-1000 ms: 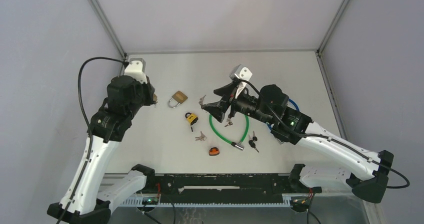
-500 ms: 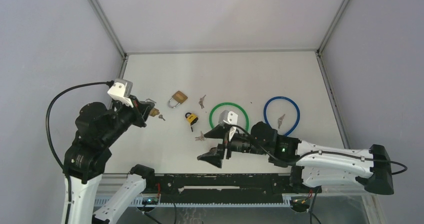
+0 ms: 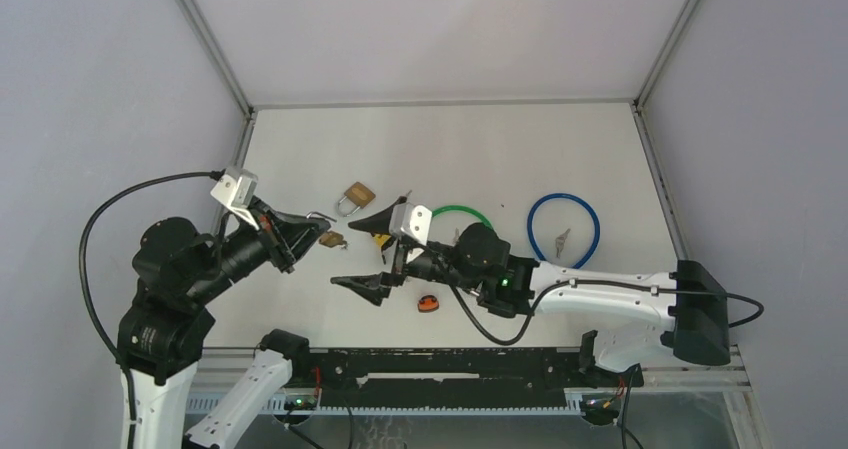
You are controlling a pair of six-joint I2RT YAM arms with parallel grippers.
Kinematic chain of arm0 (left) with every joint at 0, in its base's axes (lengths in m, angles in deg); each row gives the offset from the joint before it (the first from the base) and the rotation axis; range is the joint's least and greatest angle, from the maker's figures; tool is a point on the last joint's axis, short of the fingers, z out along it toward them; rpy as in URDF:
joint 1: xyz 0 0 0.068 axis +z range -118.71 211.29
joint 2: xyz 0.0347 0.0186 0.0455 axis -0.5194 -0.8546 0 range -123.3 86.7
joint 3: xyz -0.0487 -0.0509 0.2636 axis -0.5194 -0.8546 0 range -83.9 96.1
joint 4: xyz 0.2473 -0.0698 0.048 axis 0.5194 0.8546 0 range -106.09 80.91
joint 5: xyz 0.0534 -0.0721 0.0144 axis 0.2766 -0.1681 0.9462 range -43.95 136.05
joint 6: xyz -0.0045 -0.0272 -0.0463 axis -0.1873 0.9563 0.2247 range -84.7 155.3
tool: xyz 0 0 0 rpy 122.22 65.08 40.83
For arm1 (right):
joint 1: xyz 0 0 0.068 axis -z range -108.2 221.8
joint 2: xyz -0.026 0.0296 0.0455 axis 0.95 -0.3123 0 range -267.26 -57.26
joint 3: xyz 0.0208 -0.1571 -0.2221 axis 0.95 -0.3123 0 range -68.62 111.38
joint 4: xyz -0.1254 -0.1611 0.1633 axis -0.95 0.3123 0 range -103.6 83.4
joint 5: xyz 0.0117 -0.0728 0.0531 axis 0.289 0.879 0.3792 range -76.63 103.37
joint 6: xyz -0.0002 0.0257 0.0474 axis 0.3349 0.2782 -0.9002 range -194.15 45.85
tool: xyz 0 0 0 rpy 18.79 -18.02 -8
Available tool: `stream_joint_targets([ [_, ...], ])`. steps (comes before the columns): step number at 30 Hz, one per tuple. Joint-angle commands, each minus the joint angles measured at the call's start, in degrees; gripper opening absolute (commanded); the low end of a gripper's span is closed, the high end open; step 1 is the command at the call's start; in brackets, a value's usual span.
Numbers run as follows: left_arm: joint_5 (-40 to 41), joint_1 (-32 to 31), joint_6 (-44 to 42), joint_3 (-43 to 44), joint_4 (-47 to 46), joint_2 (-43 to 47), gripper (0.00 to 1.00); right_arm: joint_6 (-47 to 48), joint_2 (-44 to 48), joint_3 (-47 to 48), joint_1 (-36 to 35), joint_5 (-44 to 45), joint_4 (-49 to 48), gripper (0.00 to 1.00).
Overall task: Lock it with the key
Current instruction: Lock the lock.
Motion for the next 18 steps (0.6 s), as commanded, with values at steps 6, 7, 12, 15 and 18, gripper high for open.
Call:
stream_joint_targets([
  [6, -5.2, -0.4, 1.0, -0.4, -8.1, 1.8, 0.00, -1.0, -2.1, 5.4, 5.6, -10.7, -3.6, 0.87],
  [7, -5.7, -0.4, 1.4, -1.0, -8.5, 1.7, 0.00, -0.7, -2.3, 5.4, 5.6, -11.3, -3.7, 0.85],
  [12, -6.6, -0.5, 2.8, -3.3, -10.7, 1.2, 0.00, -1.1, -4.8, 7.3, 6.5, -13.9, -3.3, 0.73],
  [15, -6.8, -0.5, 1.9, -3.7, -11.1, 1.2, 0.00, -2.7, -5.9, 7.4, 6.8, -15.4, -5.7, 0.55],
  [18, -6.9, -0.5, 1.6, -3.6, -11.1, 1.9, 0.00, -3.6, -7.2, 8.4, 6.8, -17.6, -6.1, 0.39],
])
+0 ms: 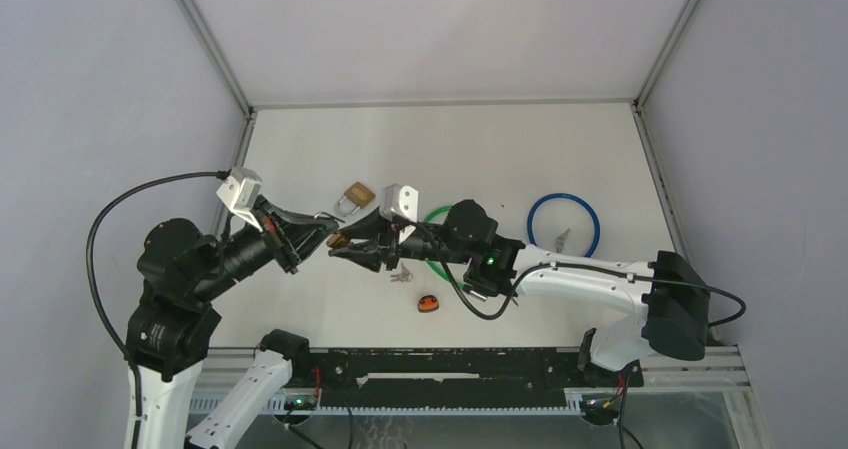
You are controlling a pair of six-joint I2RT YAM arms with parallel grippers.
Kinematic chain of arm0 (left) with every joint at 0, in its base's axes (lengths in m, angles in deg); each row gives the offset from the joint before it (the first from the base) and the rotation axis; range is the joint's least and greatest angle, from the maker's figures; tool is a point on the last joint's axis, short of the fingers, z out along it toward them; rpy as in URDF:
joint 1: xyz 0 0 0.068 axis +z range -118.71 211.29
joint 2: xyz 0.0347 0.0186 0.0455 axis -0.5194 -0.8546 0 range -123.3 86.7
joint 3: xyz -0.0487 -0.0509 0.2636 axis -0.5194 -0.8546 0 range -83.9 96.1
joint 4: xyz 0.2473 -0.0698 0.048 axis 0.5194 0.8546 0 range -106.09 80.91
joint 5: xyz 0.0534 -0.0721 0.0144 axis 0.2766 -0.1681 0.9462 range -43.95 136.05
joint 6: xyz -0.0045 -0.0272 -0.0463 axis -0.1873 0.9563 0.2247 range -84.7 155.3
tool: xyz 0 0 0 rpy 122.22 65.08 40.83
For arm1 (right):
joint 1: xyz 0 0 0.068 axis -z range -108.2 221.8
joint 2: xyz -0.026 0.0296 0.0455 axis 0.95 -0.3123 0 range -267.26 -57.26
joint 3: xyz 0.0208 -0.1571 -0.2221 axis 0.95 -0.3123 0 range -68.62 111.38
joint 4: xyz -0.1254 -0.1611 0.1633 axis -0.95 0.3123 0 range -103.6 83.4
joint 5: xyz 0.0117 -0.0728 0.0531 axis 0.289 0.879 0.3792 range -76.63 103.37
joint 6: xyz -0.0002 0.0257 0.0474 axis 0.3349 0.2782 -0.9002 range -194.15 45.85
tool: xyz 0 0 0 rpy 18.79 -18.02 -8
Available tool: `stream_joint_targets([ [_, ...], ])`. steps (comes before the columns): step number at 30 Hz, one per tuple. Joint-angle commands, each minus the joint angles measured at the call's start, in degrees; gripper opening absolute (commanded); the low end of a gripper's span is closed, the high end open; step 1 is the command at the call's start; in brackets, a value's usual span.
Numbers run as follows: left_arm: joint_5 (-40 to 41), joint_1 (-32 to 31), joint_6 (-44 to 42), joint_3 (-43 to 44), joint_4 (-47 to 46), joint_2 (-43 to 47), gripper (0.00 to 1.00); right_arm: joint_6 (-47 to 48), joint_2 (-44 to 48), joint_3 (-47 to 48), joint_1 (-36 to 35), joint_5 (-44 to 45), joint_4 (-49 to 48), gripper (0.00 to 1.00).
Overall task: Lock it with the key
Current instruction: Lock the lock.
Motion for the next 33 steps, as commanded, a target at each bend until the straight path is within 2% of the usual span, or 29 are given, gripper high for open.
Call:
stream_joint_targets([
  [1, -1.6, -0.3, 0.4, -0.2, -4.4, 0.6, 0.00, -3.3, -1.2, 3.6, 0.4, -4.3, -3.4, 0.39],
  [2, -1.8, -0.2, 0.3, -0.3, -4.4, 0.8, 0.00, -3.7, -1.5, 3.9, 0.4, -4.4, -3.3, 0.38],
  [4, -1.2, -0.3, 0.1, -0.6, -4.3, 1.2, 0.00, -4.2, -1.7, 4.0, 0.3, -4.8, -4.1, 0.30],
  [7, -0.6, -0.3, 0.0, -1.3, -4.0, 2.0, 0.00, -5.0, -1.7, 3.9, 0.3, -4.2, -4.3, 0.02],
  [12, 0.8, -0.3, -0.6, -2.8, -3.7, 3.6, 0.00, -6.2, -0.2, 4.0, 0.9, -1.8, -1.0, 0.00],
  [13, 1.7, -0.4, -1.5, -3.2, -3.5, 4.0, 0.03, -6.3, 0.4, 3.9, 1.0, -1.4, 0.1, 0.00],
  [16, 5.1, -0.3, -6.9, -4.6, -2.8, 5.4, 0.61, -7.7, 1.8, 4.0, 1.6, -1.3, 3.6, 0.00],
  [17, 7.2, -0.3, -10.0, -4.7, -2.4, 5.9, 0.73, -8.3, 2.3, 3.9, 2.0, -1.6, 5.0, 0.00],
  [19, 10.4, -0.2, -20.8, -4.4, -2.0, 7.1, 0.82, -9.3, 3.6, 3.1, 2.7, -2.2, 7.2, 0.00],
  [21, 8.5, -0.2, -36.7, -3.7, 0.0, 8.8, 0.83, -10.6, 5.1, 1.7, 3.6, -3.2, 8.9, 0.00],
  [22, 4.7, -0.2, -44.5, -3.2, 2.7, 10.2, 0.82, -10.9, 5.8, 1.1, 4.2, -3.4, 10.8, 0.00],
  [25, -5.7, -0.2, -68.6, 0.0, 16.5, 11.0, 0.77, -7.4, 7.7, 0.9, 4.3, -4.9, 18.2, 0.00],
  [26, -6.6, -0.2, -69.8, 0.6, 18.1, 10.2, 0.75, -6.0, 8.6, 0.8, 4.3, -5.6, 20.8, 0.00],
  [28, -5.0, -0.3, -62.3, 1.1, 18.3, 6.5, 0.68, -3.5, 9.9, 0.9, 4.3, -5.8, 25.4, 0.00],
  [30, -6.2, -0.3, -59.4, 3.2, 21.5, 1.5, 0.62, -0.3, 11.4, 0.9, 4.5, -5.6, 29.6, 0.00],
  [33, -12.1, -0.7, -53.8, 8.1, 23.5, -3.5, 0.62, 4.6, 13.7, 0.9, 5.1, -6.7, 36.3, 0.00],
])
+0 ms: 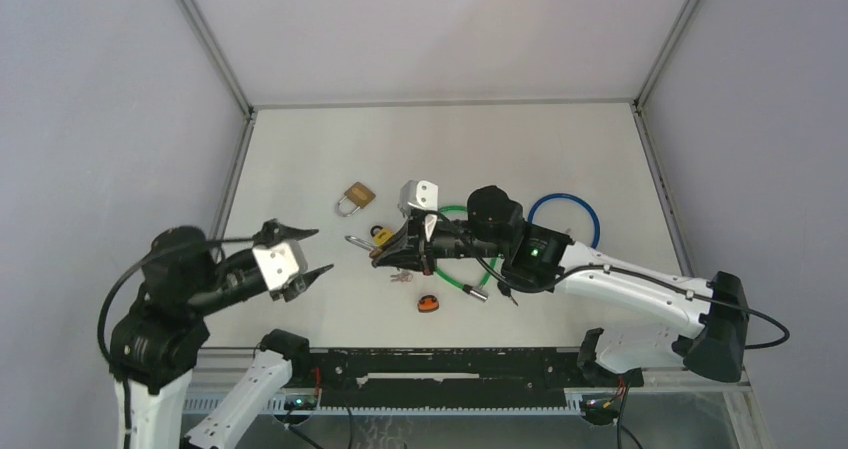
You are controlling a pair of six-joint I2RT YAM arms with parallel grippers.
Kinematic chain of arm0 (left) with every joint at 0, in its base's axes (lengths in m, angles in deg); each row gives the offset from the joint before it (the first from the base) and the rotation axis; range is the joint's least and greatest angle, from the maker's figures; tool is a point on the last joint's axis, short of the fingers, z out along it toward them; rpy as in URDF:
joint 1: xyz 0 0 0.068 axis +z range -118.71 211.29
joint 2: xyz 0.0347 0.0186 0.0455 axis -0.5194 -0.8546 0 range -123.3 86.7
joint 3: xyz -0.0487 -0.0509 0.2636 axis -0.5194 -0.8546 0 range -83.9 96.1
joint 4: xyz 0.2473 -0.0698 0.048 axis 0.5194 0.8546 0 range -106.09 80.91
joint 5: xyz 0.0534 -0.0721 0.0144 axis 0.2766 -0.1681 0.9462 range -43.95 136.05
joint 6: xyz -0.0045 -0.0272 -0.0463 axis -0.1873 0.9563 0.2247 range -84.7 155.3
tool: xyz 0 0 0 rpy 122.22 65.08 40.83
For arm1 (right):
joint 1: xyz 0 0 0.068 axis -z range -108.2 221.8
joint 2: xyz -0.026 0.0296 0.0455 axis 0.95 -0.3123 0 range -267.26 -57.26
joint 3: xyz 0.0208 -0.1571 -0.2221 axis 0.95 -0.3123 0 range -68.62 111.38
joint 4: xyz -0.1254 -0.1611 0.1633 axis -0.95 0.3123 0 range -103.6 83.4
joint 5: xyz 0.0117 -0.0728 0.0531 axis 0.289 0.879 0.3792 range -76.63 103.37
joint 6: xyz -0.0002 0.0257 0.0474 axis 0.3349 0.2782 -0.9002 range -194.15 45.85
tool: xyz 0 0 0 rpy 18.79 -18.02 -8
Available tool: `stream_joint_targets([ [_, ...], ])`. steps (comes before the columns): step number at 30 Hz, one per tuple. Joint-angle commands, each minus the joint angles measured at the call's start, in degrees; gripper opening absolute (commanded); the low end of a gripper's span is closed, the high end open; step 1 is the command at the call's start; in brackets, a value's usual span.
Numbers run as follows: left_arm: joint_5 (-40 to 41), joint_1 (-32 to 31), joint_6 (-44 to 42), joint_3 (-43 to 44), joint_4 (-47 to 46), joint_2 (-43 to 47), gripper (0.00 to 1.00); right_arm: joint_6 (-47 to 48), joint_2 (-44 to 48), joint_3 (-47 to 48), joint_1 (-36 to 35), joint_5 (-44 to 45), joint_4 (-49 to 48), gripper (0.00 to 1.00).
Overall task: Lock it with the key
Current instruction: Lock the lock.
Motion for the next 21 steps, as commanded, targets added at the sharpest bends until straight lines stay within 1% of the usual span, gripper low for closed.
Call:
stream_joint_targets([
  [1, -8.6, -1.1, 2.9, 6.3, 4.4, -8.5, 0.63, 9.5, 5.0, 0.1, 0.8, -2.9, 12.5, 0.00],
  [2, -9.1, -2.2, 4.1, 6.9, 4.3, -9.2, 0.64, 11.5, 5.9, 0.2, 1.0, -4.3, 14.1, 0.00],
  [4, -7.9, -7.1, 6.6, 6.8, 3.4, -10.2, 0.65, 14.8, 7.9, 0.2, 1.4, -6.7, 17.0, 0.00],
  [8, 1.3, -21.9, 17.1, 3.4, -3.7, -10.9, 0.65, 16.8, 8.9, 1.8, 2.1, -5.7, 20.1, 0.00],
  [10, 5.7, -26.6, 20.8, 2.6, -7.7, -11.9, 0.66, 18.3, 9.2, 2.1, 2.2, -5.4, 20.9, 0.00],
  [11, 7.6, -27.3, 23.3, 2.5, -10.3, -12.5, 0.66, 18.6, 9.4, 2.1, 2.2, -5.4, 20.9, 0.00],
  [13, 9.3, -27.5, 25.2, 3.1, -13.7, -13.8, 0.66, 19.1, 9.9, 2.1, 2.3, -5.8, 21.0, 0.00],
  [16, 8.4, -27.5, 22.8, 4.0, -13.4, -16.1, 0.67, 19.4, 10.6, 2.2, 2.1, -6.7, 21.3, 0.00],
  [19, 7.6, -27.8, 22.3, 2.4, -13.4, -17.3, 0.65, 19.6, 11.0, 2.2, 1.8, -6.5, 21.2, 0.00],
  [21, 6.7, -29.3, 21.9, 1.4, -14.0, -17.6, 0.64, 19.6, 11.1, 2.2, 1.9, -6.4, 20.7, 0.00],
])
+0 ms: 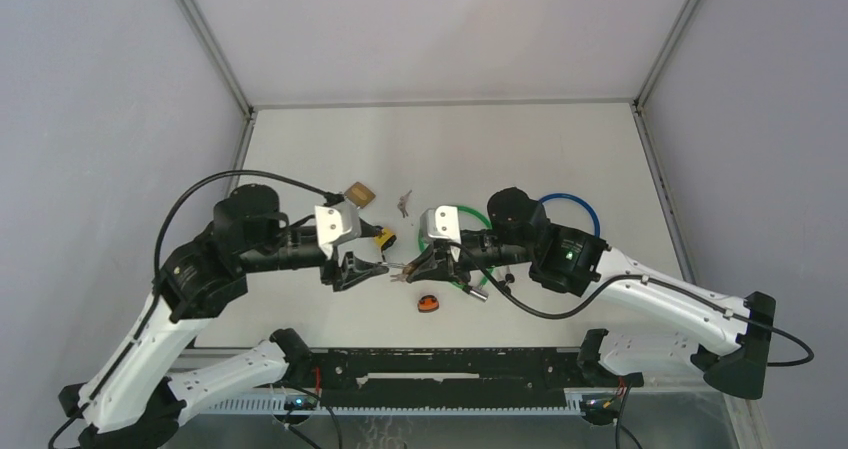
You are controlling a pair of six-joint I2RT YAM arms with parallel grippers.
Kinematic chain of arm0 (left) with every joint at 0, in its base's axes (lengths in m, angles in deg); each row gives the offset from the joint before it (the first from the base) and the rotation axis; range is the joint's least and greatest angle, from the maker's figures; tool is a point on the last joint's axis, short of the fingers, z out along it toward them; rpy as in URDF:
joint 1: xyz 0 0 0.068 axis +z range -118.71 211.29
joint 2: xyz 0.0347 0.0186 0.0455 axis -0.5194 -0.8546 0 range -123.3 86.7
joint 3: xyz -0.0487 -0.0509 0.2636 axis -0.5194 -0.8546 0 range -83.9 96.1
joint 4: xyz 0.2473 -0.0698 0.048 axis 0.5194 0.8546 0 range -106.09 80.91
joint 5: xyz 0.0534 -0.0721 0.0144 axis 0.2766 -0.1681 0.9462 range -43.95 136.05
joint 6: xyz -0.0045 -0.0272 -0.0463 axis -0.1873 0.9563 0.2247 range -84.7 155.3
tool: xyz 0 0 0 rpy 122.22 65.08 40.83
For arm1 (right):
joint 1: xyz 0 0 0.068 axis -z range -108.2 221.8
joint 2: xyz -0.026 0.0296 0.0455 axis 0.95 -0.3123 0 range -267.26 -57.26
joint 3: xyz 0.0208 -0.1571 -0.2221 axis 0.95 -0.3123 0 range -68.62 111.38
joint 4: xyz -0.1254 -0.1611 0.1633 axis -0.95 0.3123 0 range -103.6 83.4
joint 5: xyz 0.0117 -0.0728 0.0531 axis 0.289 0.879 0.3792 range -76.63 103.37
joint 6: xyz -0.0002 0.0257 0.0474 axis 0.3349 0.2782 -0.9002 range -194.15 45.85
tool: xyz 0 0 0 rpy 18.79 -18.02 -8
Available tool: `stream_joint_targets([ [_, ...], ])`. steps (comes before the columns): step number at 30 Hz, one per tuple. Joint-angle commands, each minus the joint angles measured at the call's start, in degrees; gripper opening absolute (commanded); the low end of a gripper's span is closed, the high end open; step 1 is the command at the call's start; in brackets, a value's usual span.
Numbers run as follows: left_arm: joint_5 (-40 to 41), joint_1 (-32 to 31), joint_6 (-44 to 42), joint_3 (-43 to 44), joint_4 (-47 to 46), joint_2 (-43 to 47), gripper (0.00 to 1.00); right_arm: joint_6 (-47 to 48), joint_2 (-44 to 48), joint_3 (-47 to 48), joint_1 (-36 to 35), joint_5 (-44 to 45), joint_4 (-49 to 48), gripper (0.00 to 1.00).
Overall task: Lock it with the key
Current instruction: Lock the lock.
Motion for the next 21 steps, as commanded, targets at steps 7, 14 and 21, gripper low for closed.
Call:
stream_joint_targets([
  [7, 0.4, -3.7, 1.5, -3.5, -4.4, -1.4, 0.44, 2.2, 2.6, 2.2, -0.3, -1.0, -2.9, 0.00],
  [14, 0.3, -4.0, 1.4, -2.3, -4.3, -2.1, 0.00, 2.4, 2.6, 2.2, 0.1, -0.7, -2.8, 0.00],
  [21, 2.9, -4.7, 1.1, -2.7, -5.5, -1.9, 0.00, 1.2, 2.6, 2.2, 0.8, 4.1, -3.7, 0.10],
])
